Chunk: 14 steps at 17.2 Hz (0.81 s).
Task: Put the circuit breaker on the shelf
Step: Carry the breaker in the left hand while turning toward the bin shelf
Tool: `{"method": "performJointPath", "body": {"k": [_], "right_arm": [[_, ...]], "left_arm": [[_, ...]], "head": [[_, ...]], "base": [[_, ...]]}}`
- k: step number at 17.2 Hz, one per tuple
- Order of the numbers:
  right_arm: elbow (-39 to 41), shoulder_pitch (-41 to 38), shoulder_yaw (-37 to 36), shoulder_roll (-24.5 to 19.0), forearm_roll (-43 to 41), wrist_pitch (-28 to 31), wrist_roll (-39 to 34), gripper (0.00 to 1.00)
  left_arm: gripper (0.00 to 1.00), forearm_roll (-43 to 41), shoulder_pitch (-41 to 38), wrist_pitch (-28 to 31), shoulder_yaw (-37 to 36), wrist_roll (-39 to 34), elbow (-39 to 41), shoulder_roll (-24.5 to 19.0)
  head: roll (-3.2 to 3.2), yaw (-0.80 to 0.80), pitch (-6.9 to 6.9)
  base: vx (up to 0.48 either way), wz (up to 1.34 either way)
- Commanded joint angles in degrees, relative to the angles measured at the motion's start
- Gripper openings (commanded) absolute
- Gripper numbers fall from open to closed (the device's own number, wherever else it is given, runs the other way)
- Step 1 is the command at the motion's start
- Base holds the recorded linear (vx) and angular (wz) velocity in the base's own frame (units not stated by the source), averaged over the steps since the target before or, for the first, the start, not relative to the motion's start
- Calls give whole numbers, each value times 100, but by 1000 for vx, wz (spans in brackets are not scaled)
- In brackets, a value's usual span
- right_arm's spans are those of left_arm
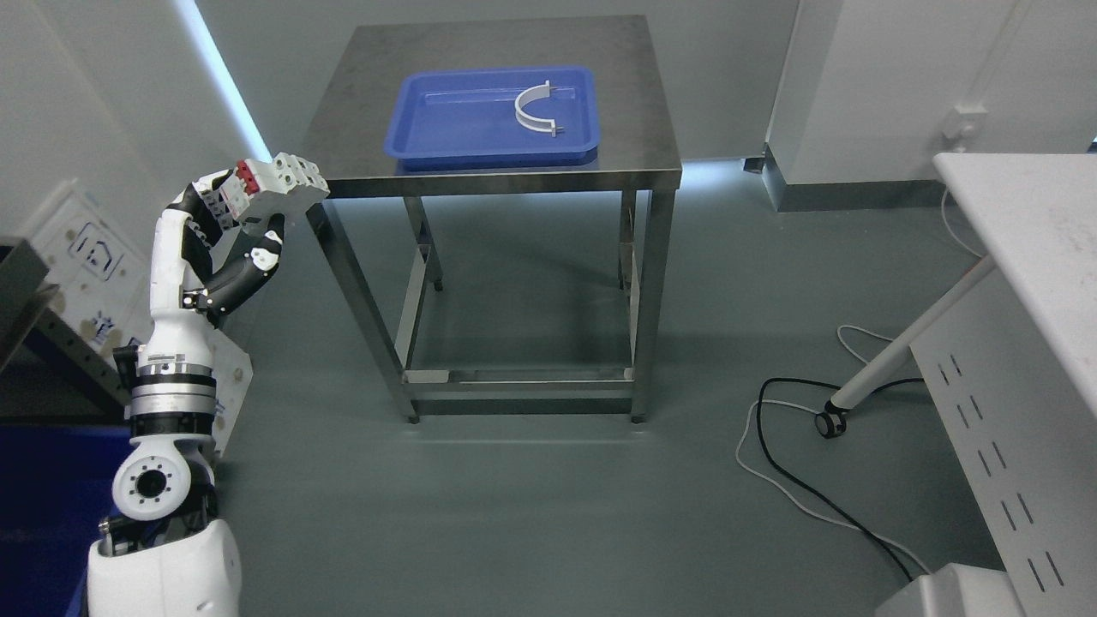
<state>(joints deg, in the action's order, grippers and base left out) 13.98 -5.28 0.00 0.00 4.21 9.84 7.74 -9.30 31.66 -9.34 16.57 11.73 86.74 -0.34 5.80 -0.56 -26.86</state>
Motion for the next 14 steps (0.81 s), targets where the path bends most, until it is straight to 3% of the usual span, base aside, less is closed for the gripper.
{"method": "performJointPath", "body": {"k": [1,6,9,14], "right_arm": [[-1,1,114,100,1,-527,-1,100],[-1,1,114,100,1,-527,8,100],[-1,1,114,100,1,-527,8,100],[-1,1,114,100,1,-527,8,100]], "left_arm": [[11,16,138,47,-234,-31,220,-66],[12,34,464,222,-286,-48,194,-66],[12,34,499,266,-584,-521,185,-66],[11,34,718,354,-726,-620,185,-66]], "head": [[0,0,0],[0,0,0],[0,0,0],[0,0,0]], "base": [[-373,336],[-398,468],[-420,631],[-270,1227]]}}
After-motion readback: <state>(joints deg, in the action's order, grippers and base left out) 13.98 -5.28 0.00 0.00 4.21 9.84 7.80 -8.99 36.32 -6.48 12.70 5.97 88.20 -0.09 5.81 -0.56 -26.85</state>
